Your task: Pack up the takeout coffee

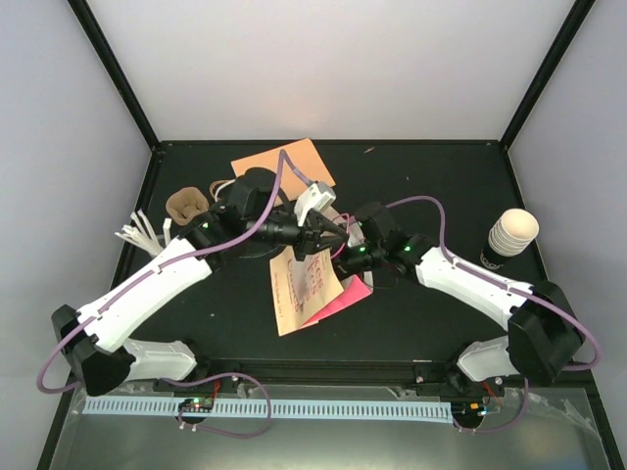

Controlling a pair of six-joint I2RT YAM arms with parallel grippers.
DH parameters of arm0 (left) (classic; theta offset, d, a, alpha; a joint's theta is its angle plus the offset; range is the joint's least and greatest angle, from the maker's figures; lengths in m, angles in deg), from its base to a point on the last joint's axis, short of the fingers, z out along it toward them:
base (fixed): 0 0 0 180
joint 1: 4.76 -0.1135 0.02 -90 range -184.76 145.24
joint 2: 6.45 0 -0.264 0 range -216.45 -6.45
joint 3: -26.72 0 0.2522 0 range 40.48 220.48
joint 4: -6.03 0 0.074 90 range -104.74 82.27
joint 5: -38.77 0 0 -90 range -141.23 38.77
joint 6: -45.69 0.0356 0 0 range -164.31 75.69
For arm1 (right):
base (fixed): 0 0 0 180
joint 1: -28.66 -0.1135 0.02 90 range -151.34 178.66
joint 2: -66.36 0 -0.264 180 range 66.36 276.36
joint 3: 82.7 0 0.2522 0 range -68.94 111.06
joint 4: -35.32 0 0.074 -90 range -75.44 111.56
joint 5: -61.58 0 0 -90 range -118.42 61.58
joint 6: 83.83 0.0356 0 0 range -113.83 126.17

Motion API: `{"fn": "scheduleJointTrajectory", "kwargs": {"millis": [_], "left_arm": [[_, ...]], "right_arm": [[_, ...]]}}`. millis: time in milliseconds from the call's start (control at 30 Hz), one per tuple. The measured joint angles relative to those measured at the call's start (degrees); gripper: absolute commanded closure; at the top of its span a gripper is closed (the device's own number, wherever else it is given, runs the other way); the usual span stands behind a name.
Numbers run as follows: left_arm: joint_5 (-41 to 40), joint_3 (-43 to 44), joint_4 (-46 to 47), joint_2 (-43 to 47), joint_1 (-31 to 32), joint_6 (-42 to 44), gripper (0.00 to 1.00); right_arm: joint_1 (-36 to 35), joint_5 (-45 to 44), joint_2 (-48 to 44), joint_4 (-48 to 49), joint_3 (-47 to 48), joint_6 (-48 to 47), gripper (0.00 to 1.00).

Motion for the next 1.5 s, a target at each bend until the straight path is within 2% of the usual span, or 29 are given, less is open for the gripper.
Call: {"fn": "scheduleJointTrajectory", "kwargs": {"millis": [267,433,867,1000,1167,1500], "left_arm": [[-2.0,11.6,-1.3,-8.3,0.0,0.5,0.99],[-2.0,15.6,-1.0,-9.7,0.2,0.4,0.98],[-3.6,15.1,0.6,-8.2,0.2,-0.3,0.99],[-3.5,15.0,1.1,-8.0,0.2,-1.1,0.99],[-4.3,14.5,0.6,-6.7,0.2,-1.7,0.99],[-8.5,14.2,-2.5,0.3,0.2,-1.2,0.98]], "right_arm": [[-1.8,-3.8,-3.4,-3.3,0.0,-5.6,0.99],[-2.9,-5.8,-4.6,-5.3,-0.2,-9.3,0.99],[-5.5,-12.2,-4.9,-6.2,-0.2,-18.7,0.99],[-7.3,-15.1,-3.2,-8.4,2.4,-21.4,0.99],[-8.9,-21.0,0.3,-12.7,7.2,-24.4,0.99],[-9.6,-34.9,0.4,-21.6,8.3,-27.7,0.99]]}}
